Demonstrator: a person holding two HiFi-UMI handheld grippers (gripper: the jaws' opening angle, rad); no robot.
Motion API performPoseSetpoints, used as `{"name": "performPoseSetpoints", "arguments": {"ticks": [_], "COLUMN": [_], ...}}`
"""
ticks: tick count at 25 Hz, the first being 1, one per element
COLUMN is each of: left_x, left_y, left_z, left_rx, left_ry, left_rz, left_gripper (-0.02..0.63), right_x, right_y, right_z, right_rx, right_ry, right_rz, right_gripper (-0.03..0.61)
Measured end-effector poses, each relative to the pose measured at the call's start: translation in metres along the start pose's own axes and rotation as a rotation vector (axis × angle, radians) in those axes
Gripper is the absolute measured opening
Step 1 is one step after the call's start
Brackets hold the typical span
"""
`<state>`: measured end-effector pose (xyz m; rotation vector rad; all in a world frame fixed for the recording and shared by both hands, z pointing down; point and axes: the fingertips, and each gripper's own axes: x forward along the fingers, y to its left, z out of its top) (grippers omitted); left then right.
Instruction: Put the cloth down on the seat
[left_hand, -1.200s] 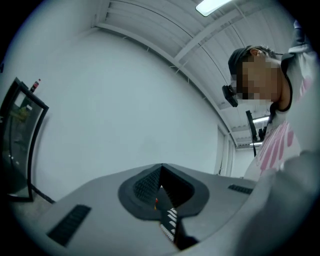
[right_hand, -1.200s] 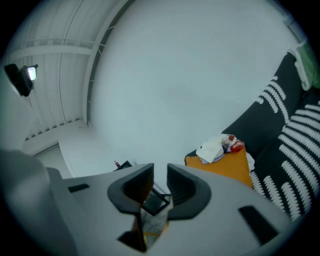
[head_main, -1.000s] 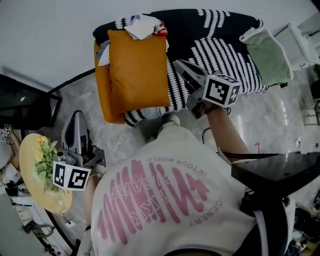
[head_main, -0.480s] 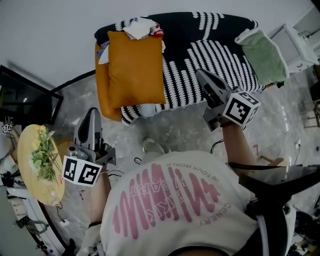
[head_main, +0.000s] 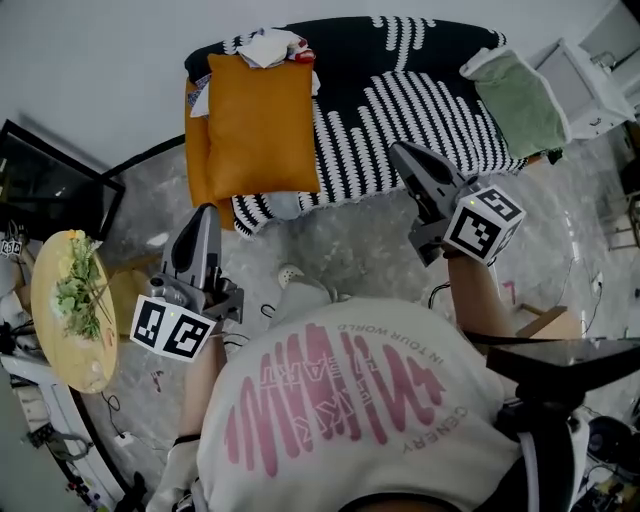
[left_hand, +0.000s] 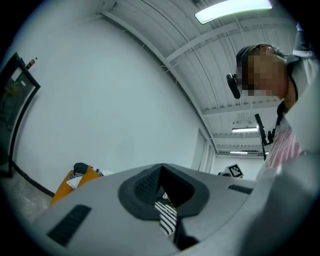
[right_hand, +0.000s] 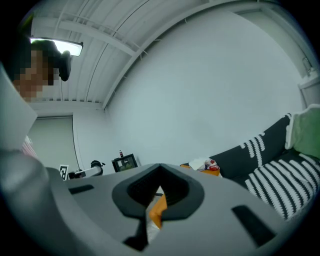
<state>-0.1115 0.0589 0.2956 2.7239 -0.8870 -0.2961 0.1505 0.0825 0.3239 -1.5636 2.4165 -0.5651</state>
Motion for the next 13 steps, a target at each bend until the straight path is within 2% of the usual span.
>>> {"name": "performPoseSetpoints", "arguments": {"ticks": [6, 13], "left_x": [-0.0019, -0.0027], "left_y": [-0.0028, -0.0108], "left_z": [0.0050, 0.0053], "left_rx": [0.014, 0.018], "left_ry": [-0.010, -0.007], "left_rz": [-0.011, -0.020], "left_gripper": [0.009, 0.009], "right_x": [-0.0035, -0.0094], "right_y": [0.0066, 0.0076], "right_z": [-0.0010, -0.0011], "right_rx": [-0.042, -0.035], "right_ry": [0.002, -0.001], "right_rz": [-0.008, -0.010], "right_gripper": [0.012, 0.012]}}
